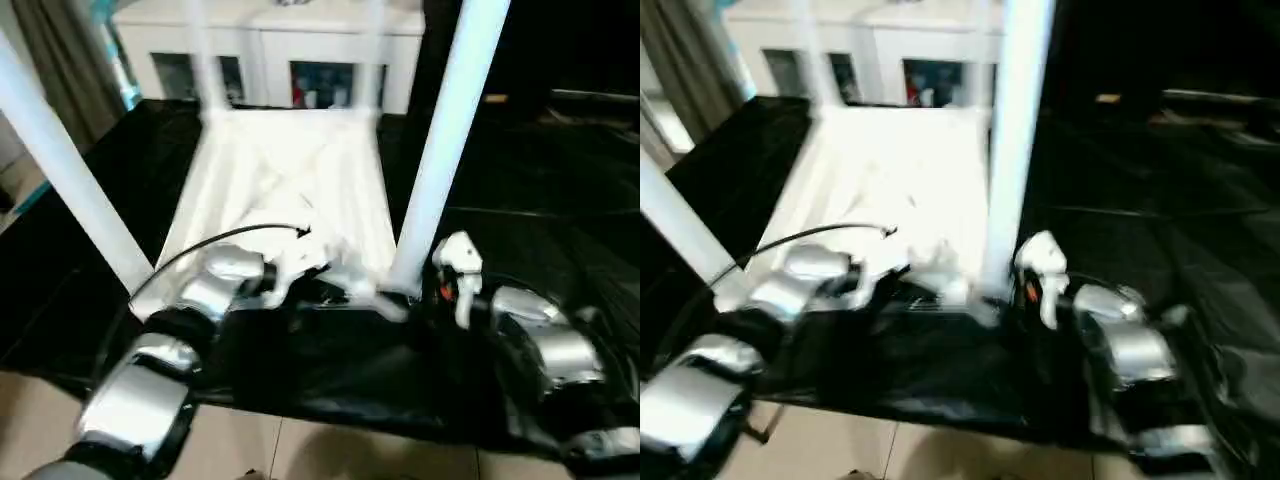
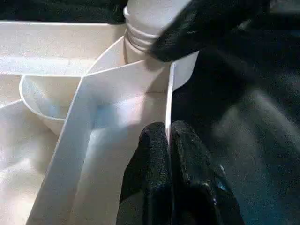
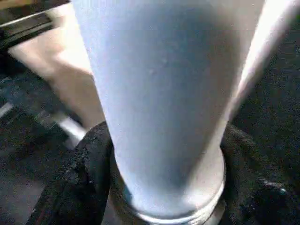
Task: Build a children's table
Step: Rotate leg to tighten
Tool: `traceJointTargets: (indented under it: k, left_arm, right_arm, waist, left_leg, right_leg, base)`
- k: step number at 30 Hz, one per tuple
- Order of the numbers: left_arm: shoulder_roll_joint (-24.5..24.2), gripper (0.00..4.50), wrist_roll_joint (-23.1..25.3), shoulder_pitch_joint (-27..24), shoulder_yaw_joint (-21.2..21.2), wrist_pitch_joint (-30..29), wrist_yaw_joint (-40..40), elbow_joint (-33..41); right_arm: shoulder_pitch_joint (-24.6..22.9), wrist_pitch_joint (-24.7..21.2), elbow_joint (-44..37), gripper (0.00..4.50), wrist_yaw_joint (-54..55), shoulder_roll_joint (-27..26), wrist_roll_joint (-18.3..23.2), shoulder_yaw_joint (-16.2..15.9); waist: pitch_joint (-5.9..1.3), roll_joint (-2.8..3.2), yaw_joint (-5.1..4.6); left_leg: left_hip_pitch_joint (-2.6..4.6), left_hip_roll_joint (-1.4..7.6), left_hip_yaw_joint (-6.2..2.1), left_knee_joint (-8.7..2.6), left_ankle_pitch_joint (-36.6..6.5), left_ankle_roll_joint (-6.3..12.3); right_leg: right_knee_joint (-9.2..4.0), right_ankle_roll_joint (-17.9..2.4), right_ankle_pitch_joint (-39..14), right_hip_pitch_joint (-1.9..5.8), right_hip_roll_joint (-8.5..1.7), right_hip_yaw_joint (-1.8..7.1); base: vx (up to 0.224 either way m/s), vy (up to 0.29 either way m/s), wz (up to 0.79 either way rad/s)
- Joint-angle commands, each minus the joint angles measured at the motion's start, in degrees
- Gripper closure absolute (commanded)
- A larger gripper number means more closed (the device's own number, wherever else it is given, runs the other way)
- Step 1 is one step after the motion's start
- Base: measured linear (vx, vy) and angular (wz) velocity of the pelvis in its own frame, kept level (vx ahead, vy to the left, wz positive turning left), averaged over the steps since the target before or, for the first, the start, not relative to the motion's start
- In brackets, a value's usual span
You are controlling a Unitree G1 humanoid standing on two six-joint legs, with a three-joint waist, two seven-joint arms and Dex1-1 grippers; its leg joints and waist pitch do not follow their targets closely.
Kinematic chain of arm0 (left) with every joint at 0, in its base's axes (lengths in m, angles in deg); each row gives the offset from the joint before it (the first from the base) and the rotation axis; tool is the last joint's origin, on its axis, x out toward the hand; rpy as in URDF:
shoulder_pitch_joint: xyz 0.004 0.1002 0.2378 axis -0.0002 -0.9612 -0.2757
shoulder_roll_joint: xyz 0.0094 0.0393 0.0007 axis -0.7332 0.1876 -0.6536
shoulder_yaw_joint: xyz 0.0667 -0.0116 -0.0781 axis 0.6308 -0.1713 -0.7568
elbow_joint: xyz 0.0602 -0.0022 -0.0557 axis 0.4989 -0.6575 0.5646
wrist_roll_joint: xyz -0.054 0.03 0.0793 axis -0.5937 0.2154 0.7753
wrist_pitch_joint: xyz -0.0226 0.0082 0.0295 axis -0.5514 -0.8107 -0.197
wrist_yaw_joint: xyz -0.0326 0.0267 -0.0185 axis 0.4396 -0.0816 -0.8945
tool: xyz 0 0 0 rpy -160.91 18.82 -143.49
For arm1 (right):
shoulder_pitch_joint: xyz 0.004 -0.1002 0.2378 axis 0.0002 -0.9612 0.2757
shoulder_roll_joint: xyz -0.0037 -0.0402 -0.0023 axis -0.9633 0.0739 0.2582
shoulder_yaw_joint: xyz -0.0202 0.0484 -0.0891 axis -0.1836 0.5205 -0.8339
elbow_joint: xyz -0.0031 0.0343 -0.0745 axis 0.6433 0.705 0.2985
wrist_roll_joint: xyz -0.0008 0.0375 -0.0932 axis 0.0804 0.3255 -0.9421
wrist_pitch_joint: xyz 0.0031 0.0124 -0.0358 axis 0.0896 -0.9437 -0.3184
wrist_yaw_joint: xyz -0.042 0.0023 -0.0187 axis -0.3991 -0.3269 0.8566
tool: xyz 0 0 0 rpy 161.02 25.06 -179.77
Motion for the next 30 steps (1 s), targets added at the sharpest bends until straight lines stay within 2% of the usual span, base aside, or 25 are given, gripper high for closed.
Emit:
traceJointTargets:
  k: [1,3,4,5,7,8,10,13,15,16,18,19,20,21,22,24,25,28,29,30]
  left_arm:
    - [2.8,4.50,0.6,1.0,-1.0,-2.2,7.0,-1.9]
    - [5.2,4.50,0.7,1.6,-1.1,-3.0,10.3,-2.6]
    - [5.2,4.50,0.7,1.6,-1.1,-3.0,10.3,-2.6]
    - [6.9,4.50,0.8,2.1,-1.1,-3.4,12.1,-3.1]
    - [8.5,4.50,0.9,2.5,-1.1,-3.6,13.7,-3.5]
    - [8.8,4.50,1.1,2.6,-0.9,-3.5,13.8,-3.6]
    - [9.3,4.50,1.3,2.7,-0.5,-2.9,13.3,-3.6]
    - [8.5,4.50,1.2,2.4,-0.4,-2.1,10.9,-3.1]
    - [7.2,4.50,1.0,1.8,-0.3,-1.2,7.3,-2.4]
    - [6.4,4.50,0.7,1.4,-0.2,-0.3,5.0,-2.0]
    - [4.7,4.50,0.2,0.8,0.1,0.6,0.5,-1.0]
    - [4.7,4.50,0.2,0.8,0.1,0.6,0.5,-1.0]
    - [2.8,4.50,0.1,0.2,0.6,2.2,-3.5,0.0]
    - [2.1,4.50,0.0,0.1,0.8,2.4,-5.0,0.3]
    - [1.9,4.50,0.0,0.0,0.8,2.5,-5.5,0.4]
    - [-0.6,4.50,-0.4,-0.6,1.5,4.0,-11.5,1.5]
    - [-1.2,4.50,-0.5,-0.7,1.5,4.3,-12.6,1.7]
    - [-2.2,4.50,-0.9,-0.6,1.0,4.3,-14.9,1.8]
    - [-2.8,4.50,-1.2,-0.6,0.8,4.2,-16.4,2.0]
    - [-3.5,4.50,-1.5,-0.6,0.6,4.3,-18.3,2.0]
  right_arm:
    - [-0.3,-1.4,3.9,1.78,10.1,-4.0,-1.6,0.5]
    - [0.0,-1.8,5.1,1.78,15.0,-6.9,-2.3,0.7]
    - [0.0,-1.8,5.1,1.78,15.0,-6.9,-2.3,0.7]
    - [0.5,-1.8,5.8,1.78,17.0,-9.1,-2.8,0.5]
    - [1.0,-1.2,6.2,1.78,18.3,-11.3,-3.3,-0.1]
    - [1.1,-0.7,6.2,1.78,18.2,-11.8,-3.4,-0.4]
    - [1.1,1.3,5.5,1.23,16.5,-12.6,-3.2,-0.9]
    - [1.0,2.8,4.7,1.07,14.4,-11.3,-2.7,-0.5]
    - [0.6,3.7,3.3,0.90,9.7,-8.8,-1.8,-0.6]
    - [0.3,3.5,2.3,0.90,6.3,-7.3,-1.2,-1.0]
    - [-0.9,3.4,-0.2,0.90,-1.5,-3.9,0.0,-2.0]
    - [-0.9,3.4,-0.2,0.90,-1.5,-3.9,0.0,-2.0]
    - [-2.2,1.7,-2.9,0.90,-8.9,-0.6,2.4,-2.4]
    - [-2.4,1.2,-3.5,0.90,-11.1,0.5,2.9,-2.6]
    - [-2.5,1.2,-3.7,0.90,-11.7,0.9,3.0,-2.6]
    - [-2.8,0.6,-4.6,0.90,-17.6,4.6,3.3,-3.6]
    - [-2.7,1.1,-4.4,0.90,-18.2,5.2,2.9,-3.8]
    - [-2.0,1.9,-3.3,0.90,-19.9,6.3,2.2,-3.7]
    - [-1.4,2.2,-2.2,0.90,-20.5,6.7,2.0,-3.5]
    - [-0.6,2.4,-1.1,0.90,-21.5,7.2,1.9,-3.4]
  waist:
    - [-3.01,-0.69,-0.01]
    - [-3.08,-0.61,-0.50]
    - [-3.09,-0.66,-0.54]
    - [-3.12,-0.38,-0.54]
    - [-3.07,-0.48,-0.83]
    - [-3.11,-0.09,-0.82]
    - [-3.13,-0.30,-0.93]
    - [-3.34,-0.30,-0.86]
    - [-3.43,-0.37,-0.78]
    - [-3.46,-0.64,-0.73]
    - [-3.53,-0.66,-0.28]
    - [-3.53,-0.66,-0.28]
    - [-3.69,-0.80,0.07]
    - [-3.89,-0.74,0.74]
    - [-3.99,-0.87,0.88]
    - [-4.36,-0.71,1.48]
    - [-4.30,-0.63,1.56]
    - [-4.09,-0.69,2.20]
    - [-4.05,-0.56,2.51]
    - [-4.05,-0.48,2.57]
  left_leg:
    - [0.38,4.89,-3.01,-5.16,-16.4,0.80]
    - [0.19,4.81,-3.30,-5.33,-16.8,0.32]
    - [0.28,4.75,-3.19,-5.30,-16.6,0.37]
    - [0.64,4.71,-3.11,-5.23,-17.1,0.45]
    - [0.68,4.70,-3.06,-5.32,-17.7,0.54]
    - [0.85,4.64,-3.02,-5.31,-18.1,0.75]
    - [0.78,4.65,-2.92,-5.34,-18.3,1.24]
    - [0.54,4.71,-2.89,-5.36,-16.7,2.27]
    - [0.47,4.72,-2.78,-5.23,-15.8,3.23]
    - [0.37,4.69,-2.72,-5.16,-15.4,3.63]
    - [0.06,4.70,-2.64,-4.97,-13.0,5.63]
    - [0.06,4.70,-2.64,-4.97,-13.0,5.63]
    - [-0.06,4.84,-2.50,-4.82,-10.5,6.76]
    - [0.01,4.92,-2.35,-4.53,-8.8,7.97]
    - [-0.02,5.00,-2.24,-4.44,-7.9,8.49]
    - [-0.09,5.08,-2.27,-4.03,-4.6,10.13]
    - [-0.16,5.12,-2.22,-3.98,-4.4,10.52]
    - [0.20,5.30,-2.09,-4.20,-5.9,9.27]
    - [0.45,5.34,-2.09,-4.34,-6.8,8.22]
    - [0.40,5.39,-2.10,-4.38,-7.0,7.76]
  right_leg:
    - [-5.59,-9.8,-23.5,2.89,-4.98,3.67]
    - [-5.66,-9.1,-23.9,3.08,-5.04,3.64]
    - [-5.77,-8.9,-23.7,2.91,-4.94,3.66]
    - [-5.93,-9.3,-23.3,2.70,-5.00,3.75]
    - [-5.90,-9.9,-22.4,2.62,-4.86,3.73]
    - [-5.96,-10.0,-22.1,2.62,-4.84,3.73]
    - [-5.94,-10.4,-20.7,2.67,-4.79,3.76]
    - [-5.63,-11.0,-18.0,3.00,-4.89,3.79]
    - [-5.43,-11.8,-16.3,3.18,-4.88,3.78]
    - [-5.41,-11.9,-15.9,3.27,-4.94,3.81]
    - [-5.15,-12.0,-14.1,3.59,-5.01,3.76]
    - [-5.15,-12.0,-14.1,3.59,-5.01,3.76]
    - [-4.79,-12.6,-11.4,3.62,-4.87,3.68]
    - [-4.40,-13.2,-8.8,3.81,-4.81,3.61]
    - [-4.07,-13.6,-7.0,3.74,-4.76,3.65]
    - [-3.12,-15.0,-1.5,3.57,-4.78,3.55]
    - [-3.01,-15.4,-0.9,3.40,-4.76,3.55]
    - [-3.46,-15.2,-3.9,3.13,-4.75,3.55]
    - [-3.66,-15.1,-6.0,3.06,-4.75,3.55]
    - [-3.58,-15.0,-6.5,3.04,-4.70,3.58]
  base:
    - [0.000,0.000,0.00]
    - [0.000,0.000,0.00]
    - [0.000,0.000,0.00]
    - [0.000,0.000,0.00]
    - [0.000,0.000,0.00]
    - [0.000,0.000,0.00]
    - [0.000,0.000,0.00]
    - [0.000,0.000,0.00]
    - [0.000,0.000,0.00]
    - [0.000,0.000,0.00]
    - [0.000,0.000,0.00]
    - [0.000,0.000,0.00]
    - [0.000,0.000,0.00]
    - [0.000,0.000,0.00]
    - [0.000,0.000,0.00]
    - [0.000,0.000,0.00]
    - [0.000,0.000,0.00]
    - [0.000,0.000,0.00]
    - [0.000,0.000,0.00]
    - [0.000,0.000,0.00]
